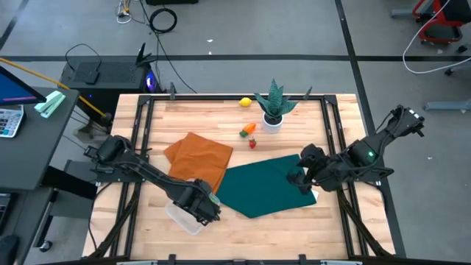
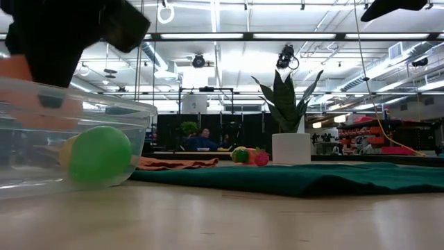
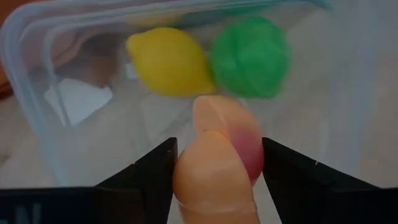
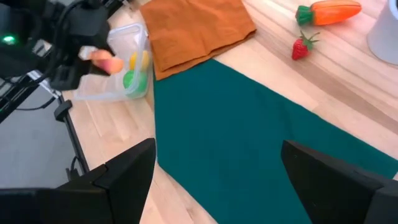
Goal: Pick and placing Produce into tupperware
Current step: Put the peach into the transparent container
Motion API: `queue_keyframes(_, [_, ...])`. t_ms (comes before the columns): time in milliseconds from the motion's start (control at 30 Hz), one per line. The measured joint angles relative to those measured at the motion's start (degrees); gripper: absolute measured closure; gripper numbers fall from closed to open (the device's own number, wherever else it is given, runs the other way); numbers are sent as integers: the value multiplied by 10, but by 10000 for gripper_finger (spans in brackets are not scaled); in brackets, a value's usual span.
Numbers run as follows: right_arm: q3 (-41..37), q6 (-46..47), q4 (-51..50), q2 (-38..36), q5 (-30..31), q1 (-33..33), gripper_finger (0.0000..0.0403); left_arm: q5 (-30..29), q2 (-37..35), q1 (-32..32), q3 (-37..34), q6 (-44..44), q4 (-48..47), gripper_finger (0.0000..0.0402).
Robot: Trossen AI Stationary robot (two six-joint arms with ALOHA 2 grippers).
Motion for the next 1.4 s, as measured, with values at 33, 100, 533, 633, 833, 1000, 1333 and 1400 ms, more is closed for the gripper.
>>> queue_keyframes(33, [0, 0, 0, 0, 0, 1, 90, 3, 0, 0, -8, -7, 4, 172])
queue_keyframes(100, [0, 0, 0, 0, 0, 6, 90, 13, 0, 0, -24, -19, 20, 168])
queue_keyframes(533, [0, -1, -1, 0, -1, 11, 90, 21, 1, -1, -61, -47, 86, 170])
queue_keyframes(633, [0, -1, -1, 0, -1, 11, 90, 20, 1, -1, -61, -42, 85, 170])
queue_keyframes(833, [0, 0, -1, 0, -1, 11, 90, 18, 1, -1, -61, -38, 85, 181])
queue_keyframes(1000, [0, 0, -1, 0, -2, 11, 90, 18, 1, -1, -61, -38, 87, 172])
queue_keyframes(1333, [0, 4, -1, 0, -2, 11, 90, 17, 2, -2, -61, -45, 92, 177])
queue_keyframes(1400, [0, 4, -1, 0, -2, 11, 90, 17, 2, -2, -61, -45, 92, 173])
